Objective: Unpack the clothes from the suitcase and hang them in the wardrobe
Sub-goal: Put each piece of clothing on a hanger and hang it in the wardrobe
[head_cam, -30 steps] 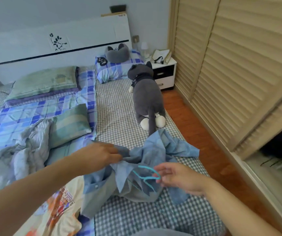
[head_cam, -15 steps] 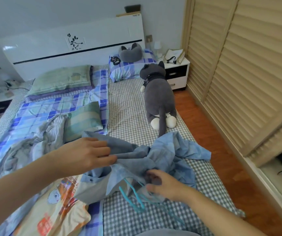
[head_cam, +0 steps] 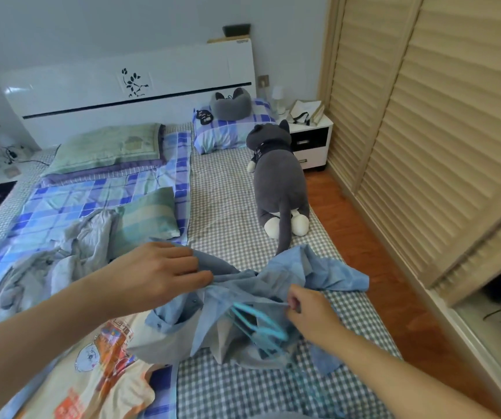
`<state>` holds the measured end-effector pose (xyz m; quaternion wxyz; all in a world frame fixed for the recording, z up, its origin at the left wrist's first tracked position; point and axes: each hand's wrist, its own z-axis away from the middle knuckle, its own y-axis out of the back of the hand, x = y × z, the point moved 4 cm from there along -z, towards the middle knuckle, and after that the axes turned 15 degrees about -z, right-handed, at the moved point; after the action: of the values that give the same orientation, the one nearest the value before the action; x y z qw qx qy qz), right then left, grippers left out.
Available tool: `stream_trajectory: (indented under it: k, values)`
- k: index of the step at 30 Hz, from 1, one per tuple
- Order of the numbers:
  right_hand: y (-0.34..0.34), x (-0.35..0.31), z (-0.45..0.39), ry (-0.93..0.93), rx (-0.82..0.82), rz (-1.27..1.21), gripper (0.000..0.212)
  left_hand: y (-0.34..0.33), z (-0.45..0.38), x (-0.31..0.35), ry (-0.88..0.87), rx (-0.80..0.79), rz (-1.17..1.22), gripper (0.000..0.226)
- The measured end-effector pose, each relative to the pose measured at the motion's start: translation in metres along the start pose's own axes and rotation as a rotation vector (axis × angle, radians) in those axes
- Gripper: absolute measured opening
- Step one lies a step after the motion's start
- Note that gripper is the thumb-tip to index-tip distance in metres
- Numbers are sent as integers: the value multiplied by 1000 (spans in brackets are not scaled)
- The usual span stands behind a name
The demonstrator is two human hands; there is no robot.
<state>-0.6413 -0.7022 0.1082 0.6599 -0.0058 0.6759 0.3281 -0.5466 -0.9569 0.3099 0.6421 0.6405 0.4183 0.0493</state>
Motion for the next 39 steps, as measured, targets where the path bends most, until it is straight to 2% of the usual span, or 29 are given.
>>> stream_trajectory:
  k: [2, 3, 6, 9, 13, 15, 17, 20, 23, 25, 27, 29, 30, 33, 34, 36, 38, 39]
  values:
    - [17, 15, -4, -108, 103, -113, 35, 1, -4, -5, 26, -1, -2, 17]
    - [31, 15, -11, -101, 159, -122, 30, 0, -7, -6, 23, -9, -15, 18]
    - [91, -18, -42, 98, 301, 74, 14, 2, -17, -19, 44, -1, -58, 25]
    - [167, -92, -72, 337, 439, 256, 20, 22, -36, -58, 201, 55, -132, 26]
    - [264, -226, -83, 528, 700, 423, 21, 83, -83, -124, 336, 137, -294, 22]
    - [301, -286, -76, 690, 797, 598, 22, 122, -106, -158, 370, 113, -429, 17]
    - [325, -333, -74, 790, 787, 858, 30, 159, -127, -188, 401, 48, -557, 16]
    - [344, -385, -74, 726, 754, 1019, 33, 203, -158, -216, 568, -86, -701, 20]
    - [349, -415, -67, 592, 848, 839, 17, 222, -171, -221, 771, -66, -644, 23]
    - [343, -422, -64, 520, 800, 529, 21, 216, -173, -221, 833, 11, -567, 20]
    - [325, -422, -66, 509, 624, 204, 26, 207, -174, -220, 871, 88, -441, 15]
    - [302, -420, -69, 508, 422, -19, 23, 198, -171, -216, 876, 208, -277, 23]
    - [297, -420, -67, 525, 390, -37, 22, 194, -166, -215, 871, 283, -217, 26]
    - [319, -410, -70, 579, 559, 173, 19, 186, -143, -213, 894, 434, -93, 29]
    - [323, -403, -72, 563, 520, 198, 25, 183, -134, -213, 918, 461, -42, 28]
    - [311, -384, -79, 546, 324, 266, 30, 178, -117, -211, 975, 526, 73, 23]
    - [287, -367, -80, 611, 206, 313, 31, 174, -102, -206, 1024, 557, 154, 19]
    - [276, -362, -78, 673, 199, 311, 30, 171, -96, -201, 1042, 547, 180, 19]
